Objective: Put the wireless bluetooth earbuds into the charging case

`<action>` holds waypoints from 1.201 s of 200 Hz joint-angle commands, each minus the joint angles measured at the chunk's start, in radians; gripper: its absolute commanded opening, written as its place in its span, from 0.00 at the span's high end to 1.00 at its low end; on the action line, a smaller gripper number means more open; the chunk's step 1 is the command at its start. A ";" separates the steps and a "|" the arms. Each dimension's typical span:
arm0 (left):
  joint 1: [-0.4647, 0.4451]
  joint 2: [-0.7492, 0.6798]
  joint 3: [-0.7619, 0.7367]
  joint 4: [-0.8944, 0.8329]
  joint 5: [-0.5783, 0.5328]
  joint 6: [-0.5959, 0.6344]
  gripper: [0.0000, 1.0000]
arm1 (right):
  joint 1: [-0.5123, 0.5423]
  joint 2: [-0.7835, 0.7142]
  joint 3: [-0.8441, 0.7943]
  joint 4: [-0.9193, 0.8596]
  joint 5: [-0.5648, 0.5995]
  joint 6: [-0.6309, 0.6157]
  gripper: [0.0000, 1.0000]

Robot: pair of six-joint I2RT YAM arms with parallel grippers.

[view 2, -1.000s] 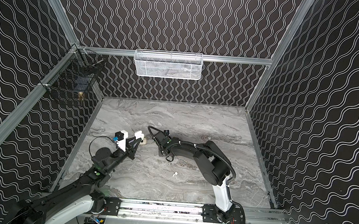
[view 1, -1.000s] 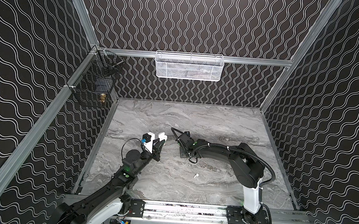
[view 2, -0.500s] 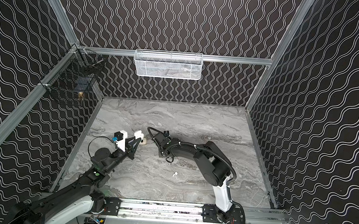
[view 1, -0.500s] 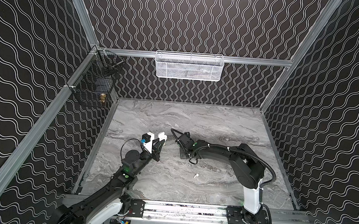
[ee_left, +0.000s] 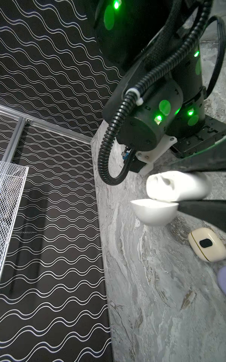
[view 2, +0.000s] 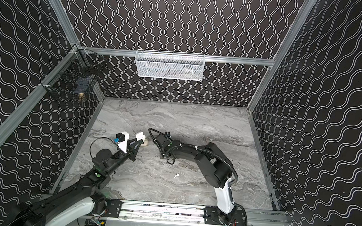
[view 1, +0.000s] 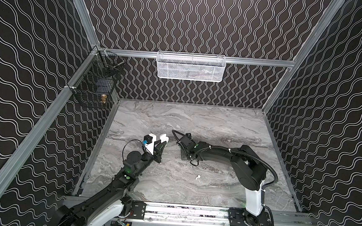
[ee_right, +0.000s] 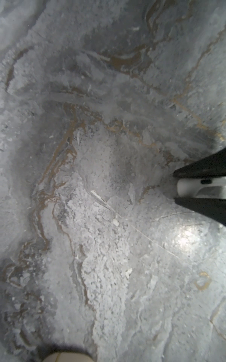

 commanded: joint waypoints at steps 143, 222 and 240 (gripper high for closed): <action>0.002 0.113 -0.023 0.372 0.359 -0.017 1.00 | 0.373 -0.687 -0.158 0.339 0.369 -0.014 0.82; -0.002 0.095 -0.032 0.428 0.447 -0.028 1.00 | 0.415 -0.631 -0.160 0.509 0.365 -0.106 0.82; -0.009 0.089 -0.020 0.401 0.460 -0.020 1.00 | 0.415 -0.632 -0.176 0.536 0.361 -0.114 0.83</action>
